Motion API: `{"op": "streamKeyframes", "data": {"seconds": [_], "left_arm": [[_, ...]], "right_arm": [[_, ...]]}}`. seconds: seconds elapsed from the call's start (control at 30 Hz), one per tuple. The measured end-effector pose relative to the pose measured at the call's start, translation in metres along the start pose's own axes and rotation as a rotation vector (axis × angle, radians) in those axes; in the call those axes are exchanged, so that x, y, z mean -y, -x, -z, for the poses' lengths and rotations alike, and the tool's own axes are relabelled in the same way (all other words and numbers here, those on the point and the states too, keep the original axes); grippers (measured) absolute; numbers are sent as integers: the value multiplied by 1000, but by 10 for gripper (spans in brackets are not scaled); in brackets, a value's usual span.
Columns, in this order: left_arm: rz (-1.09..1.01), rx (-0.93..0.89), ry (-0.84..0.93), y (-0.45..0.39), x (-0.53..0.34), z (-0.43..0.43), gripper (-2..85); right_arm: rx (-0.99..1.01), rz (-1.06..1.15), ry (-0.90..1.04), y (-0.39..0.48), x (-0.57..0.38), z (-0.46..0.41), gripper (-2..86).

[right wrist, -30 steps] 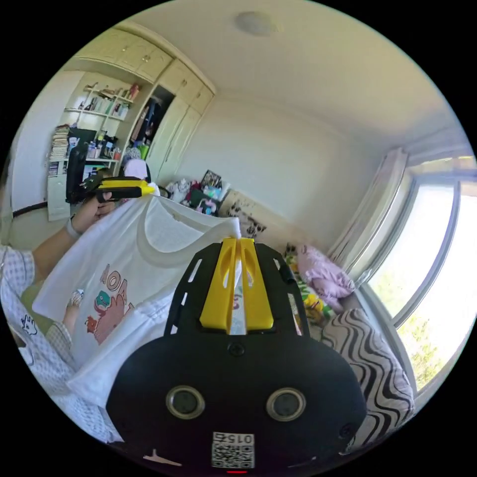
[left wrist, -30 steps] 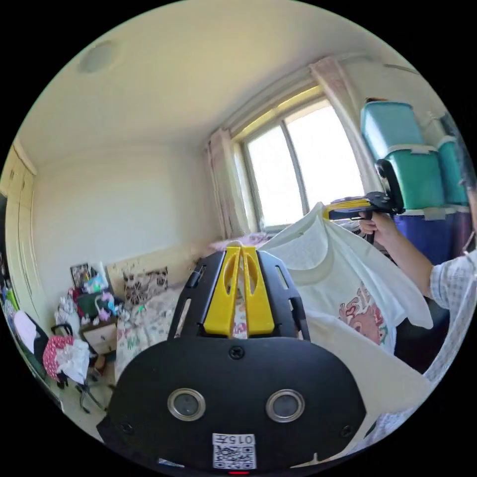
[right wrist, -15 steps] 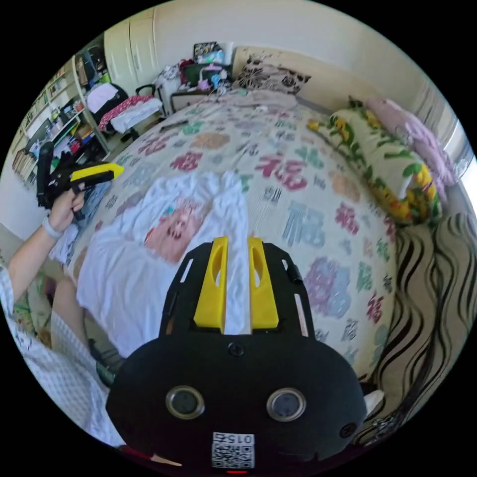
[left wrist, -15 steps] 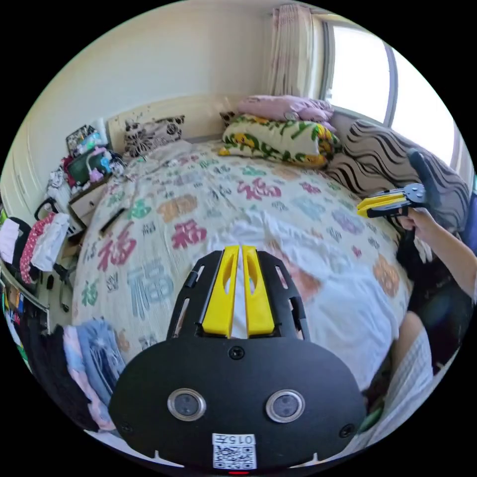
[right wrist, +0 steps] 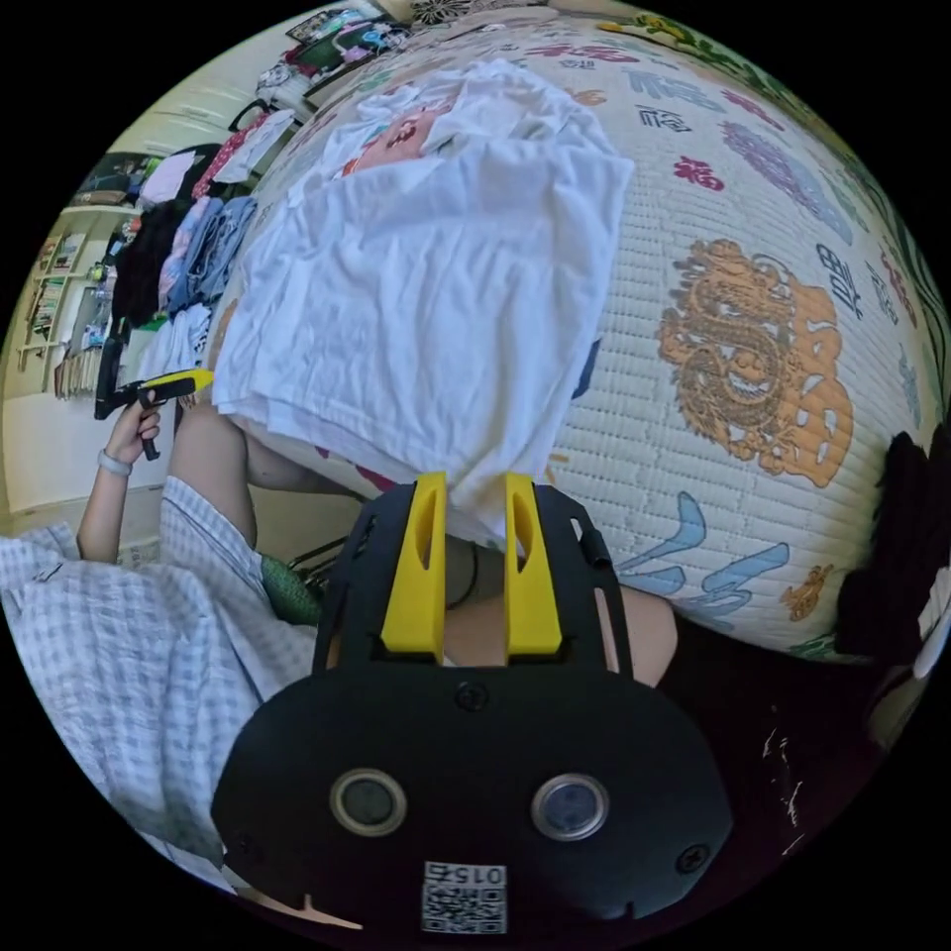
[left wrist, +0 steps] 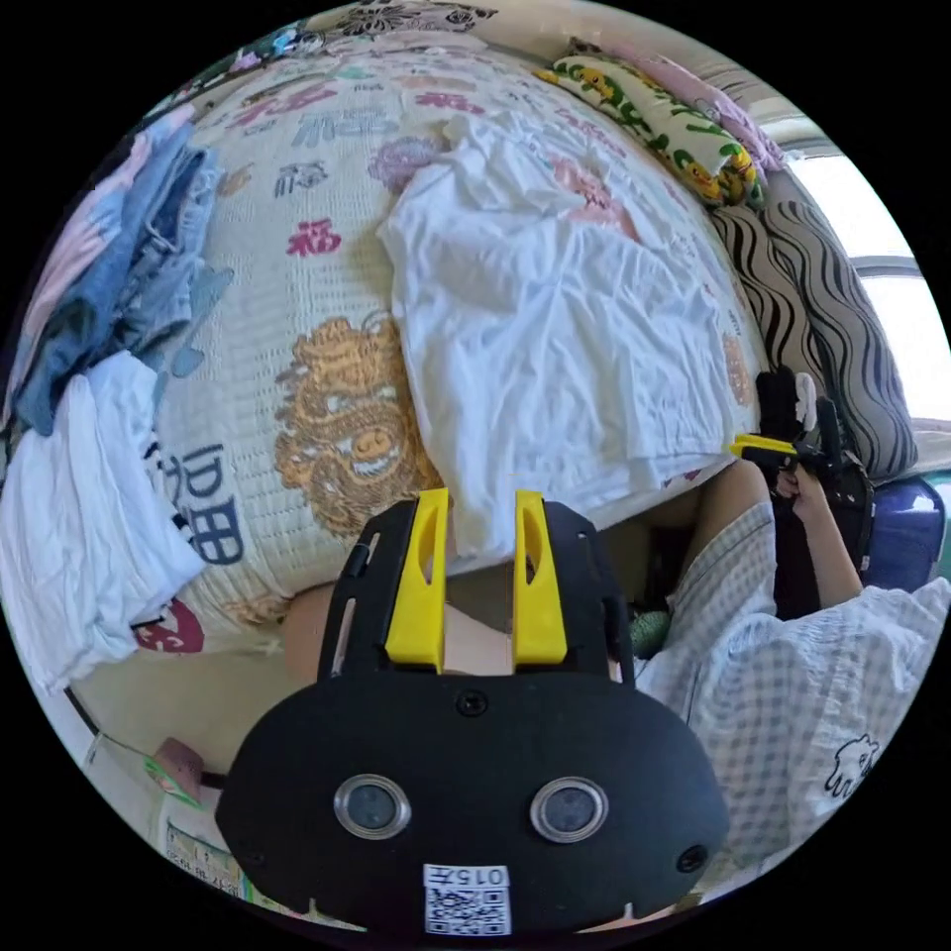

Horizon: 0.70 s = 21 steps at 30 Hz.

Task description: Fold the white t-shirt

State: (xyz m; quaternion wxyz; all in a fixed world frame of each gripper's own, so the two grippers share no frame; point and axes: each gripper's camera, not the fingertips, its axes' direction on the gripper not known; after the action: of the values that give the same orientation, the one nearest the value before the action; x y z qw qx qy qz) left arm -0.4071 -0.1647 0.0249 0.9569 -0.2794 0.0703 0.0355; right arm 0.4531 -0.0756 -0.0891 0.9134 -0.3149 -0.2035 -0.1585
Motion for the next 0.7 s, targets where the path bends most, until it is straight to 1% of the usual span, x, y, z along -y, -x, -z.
{"op": "streamKeyframes", "data": {"seconds": [0.03, 0.07, 0.23, 0.3, 0.47, 0.53, 0.63, 0.7], "left_arm": [[-3, 8, 15, -3, 4, -3, 103], [-8, 41, 31, -8, 11, -7, 102], [-16, 113, 38, -19, 34, -15, 57], [-54, 40, 27, -26, 38, -9, 23], [-80, 61, -52, -39, 22, 26, 5], [-72, 59, -84, -40, 16, 34, 2], [-12, -25, -142, -33, 14, 35, -2], [22, -69, -158, -32, 15, 29, -2]], "right_arm": [[-25, -9, 5, -2, 4, -1, 54], [-45, -14, 13, -5, 12, -2, 18], [53, -73, -59, -25, 18, 19, -3], [72, -109, -115, -34, 10, 34, -4], [79, -137, -141, -46, -6, 51, -4], [76, -136, -132, -46, -6, 48, -4], [74, -140, -96, -43, 5, 36, -3], [28, -105, -59, -34, 17, 25, -2]]}}
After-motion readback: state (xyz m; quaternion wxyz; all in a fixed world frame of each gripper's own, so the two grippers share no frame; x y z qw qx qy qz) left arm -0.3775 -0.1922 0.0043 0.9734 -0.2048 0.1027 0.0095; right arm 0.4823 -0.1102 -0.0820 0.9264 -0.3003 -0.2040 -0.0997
